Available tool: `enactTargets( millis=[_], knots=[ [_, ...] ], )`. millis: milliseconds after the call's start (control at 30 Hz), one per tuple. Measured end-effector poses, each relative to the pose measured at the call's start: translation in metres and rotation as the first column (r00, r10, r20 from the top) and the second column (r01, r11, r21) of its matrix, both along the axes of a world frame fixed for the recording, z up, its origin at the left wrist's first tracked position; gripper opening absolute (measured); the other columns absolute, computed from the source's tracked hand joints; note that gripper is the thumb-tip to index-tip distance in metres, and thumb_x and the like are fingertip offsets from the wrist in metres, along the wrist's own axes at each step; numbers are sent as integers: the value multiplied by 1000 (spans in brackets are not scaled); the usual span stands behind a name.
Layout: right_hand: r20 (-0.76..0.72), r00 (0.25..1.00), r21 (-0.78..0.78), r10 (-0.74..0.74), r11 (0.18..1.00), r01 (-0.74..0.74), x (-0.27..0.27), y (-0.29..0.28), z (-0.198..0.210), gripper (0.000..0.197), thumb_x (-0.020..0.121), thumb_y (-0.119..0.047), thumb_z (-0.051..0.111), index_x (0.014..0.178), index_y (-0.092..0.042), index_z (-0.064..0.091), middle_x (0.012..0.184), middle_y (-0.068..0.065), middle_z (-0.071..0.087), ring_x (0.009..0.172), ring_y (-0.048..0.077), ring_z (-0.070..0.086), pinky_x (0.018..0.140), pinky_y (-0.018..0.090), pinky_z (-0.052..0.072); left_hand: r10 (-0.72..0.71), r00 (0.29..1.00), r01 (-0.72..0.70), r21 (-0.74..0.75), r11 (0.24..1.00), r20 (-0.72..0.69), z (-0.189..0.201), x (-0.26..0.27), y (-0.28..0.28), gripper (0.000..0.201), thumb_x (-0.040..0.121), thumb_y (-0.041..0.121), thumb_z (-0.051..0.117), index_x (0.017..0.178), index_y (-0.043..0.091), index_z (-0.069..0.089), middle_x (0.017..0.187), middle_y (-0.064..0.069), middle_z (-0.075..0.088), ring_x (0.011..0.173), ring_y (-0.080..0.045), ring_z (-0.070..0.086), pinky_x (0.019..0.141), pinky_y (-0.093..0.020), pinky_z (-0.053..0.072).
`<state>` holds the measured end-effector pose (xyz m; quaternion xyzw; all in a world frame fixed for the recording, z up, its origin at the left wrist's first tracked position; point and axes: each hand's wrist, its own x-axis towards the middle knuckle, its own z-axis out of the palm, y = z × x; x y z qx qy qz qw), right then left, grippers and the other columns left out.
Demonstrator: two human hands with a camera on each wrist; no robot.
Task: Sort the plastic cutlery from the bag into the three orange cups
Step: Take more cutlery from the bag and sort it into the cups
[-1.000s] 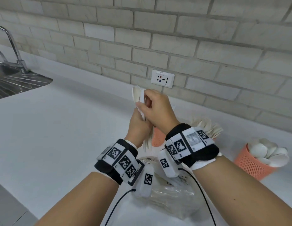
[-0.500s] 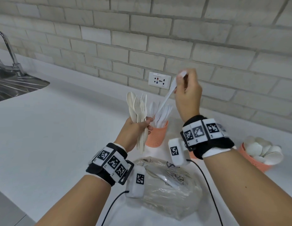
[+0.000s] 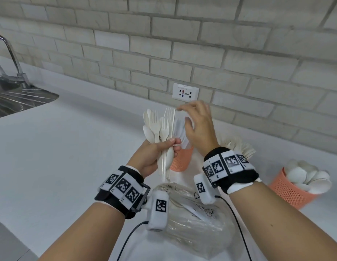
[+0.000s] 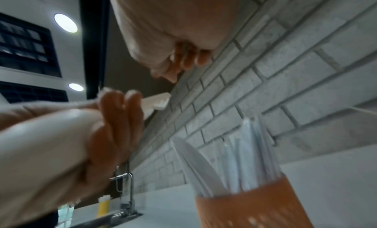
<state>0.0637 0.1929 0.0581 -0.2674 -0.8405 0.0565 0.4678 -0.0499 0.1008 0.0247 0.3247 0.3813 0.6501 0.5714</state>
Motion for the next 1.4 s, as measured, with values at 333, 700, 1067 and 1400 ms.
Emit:
enactTargets(
  millis=[333, 700, 1067, 1400],
  knots=[
    [397, 906, 45, 150, 982, -182, 15, -9, 9, 7, 80, 1, 58, 85, -2, 61, 93, 13, 57, 75, 22, 52, 64, 30, 43, 1, 1000, -1, 7, 1000, 14, -2, -3, -3, 14, 92, 12, 50, 93, 3, 62, 76, -9, 67, 69, -17, 67, 62, -27, 56],
    [453, 879, -488, 150, 867, 103, 13, -34, -1, 22, 98, -19, 41, 111, -4, 52, 100, 16, 64, 86, 27, 61, 72, 32, 46, 92, 992, -98, 67, 993, 91, 5, -3, -1, 39, 90, 14, 51, 126, -1, 51, 119, -9, 62, 111, -20, 59, 88, -29, 54],
    [-114, 989, -472, 89, 871, -133, 0, -45, 1, 18, 91, -24, 55, 103, -12, 59, 90, 4, 57, 74, 14, 58, 70, 24, 52, 131, 988, -115, 177, 977, -83, 11, 4, -1, 25, 86, 6, 57, 111, 0, 59, 97, -17, 65, 90, -29, 61, 80, -37, 54],
    [-447, 893, -655, -49, 697, -290, 1, -40, 5, 26, 100, -19, 33, 79, -17, 49, 71, 1, 56, 59, 12, 56, 57, 26, 51, 69, 991, -54, 126, 991, -118, 6, 6, -2, 13, 92, 7, 52, 104, 3, 57, 78, -7, 61, 62, -14, 63, 65, -28, 57]
  ],
)
